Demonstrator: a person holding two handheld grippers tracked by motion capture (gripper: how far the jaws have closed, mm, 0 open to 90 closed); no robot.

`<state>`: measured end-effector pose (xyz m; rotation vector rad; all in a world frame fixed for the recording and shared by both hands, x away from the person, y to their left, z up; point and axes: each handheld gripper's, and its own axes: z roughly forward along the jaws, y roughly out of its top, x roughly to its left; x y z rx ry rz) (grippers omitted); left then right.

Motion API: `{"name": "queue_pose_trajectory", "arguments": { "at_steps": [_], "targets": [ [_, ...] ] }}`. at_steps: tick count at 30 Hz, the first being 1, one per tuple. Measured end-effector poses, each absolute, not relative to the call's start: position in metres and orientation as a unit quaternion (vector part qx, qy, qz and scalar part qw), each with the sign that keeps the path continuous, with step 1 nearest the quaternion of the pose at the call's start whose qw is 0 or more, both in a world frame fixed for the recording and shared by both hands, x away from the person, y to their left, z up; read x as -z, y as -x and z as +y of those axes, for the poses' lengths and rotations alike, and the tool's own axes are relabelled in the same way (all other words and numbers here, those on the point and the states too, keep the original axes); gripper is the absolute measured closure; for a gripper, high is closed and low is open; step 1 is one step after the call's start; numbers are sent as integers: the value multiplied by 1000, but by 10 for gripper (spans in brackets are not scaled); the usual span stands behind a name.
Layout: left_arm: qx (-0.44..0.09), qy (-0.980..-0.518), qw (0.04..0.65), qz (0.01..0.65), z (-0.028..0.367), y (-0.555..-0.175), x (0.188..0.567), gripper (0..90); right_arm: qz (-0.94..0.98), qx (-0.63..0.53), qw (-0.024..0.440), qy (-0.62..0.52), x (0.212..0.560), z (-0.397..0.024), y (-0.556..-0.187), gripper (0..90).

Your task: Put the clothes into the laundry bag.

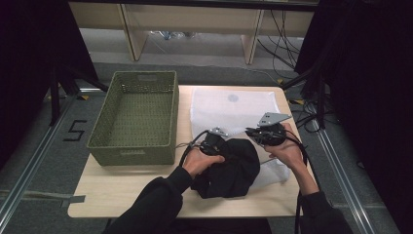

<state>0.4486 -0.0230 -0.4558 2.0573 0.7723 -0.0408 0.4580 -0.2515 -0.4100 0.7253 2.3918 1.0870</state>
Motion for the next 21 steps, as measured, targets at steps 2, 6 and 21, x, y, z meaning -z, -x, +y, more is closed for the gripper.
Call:
{"name": "queue_pose_trajectory", "arguments": {
  "at_steps": [2,6,21],
  "targets": [
    [-5,-825,457,331,-14,-450,447,610,860,-392,214,-245,407,-249,-458,898],
    [-17,-816,461,349,-4,-451,434,610,859,-399,218,-234,401,-243,-454,899],
    [-4,-811,431,395,-32,-472,471,425,861,-388,215,-248,402,-248,-453,900]
  ]
}}
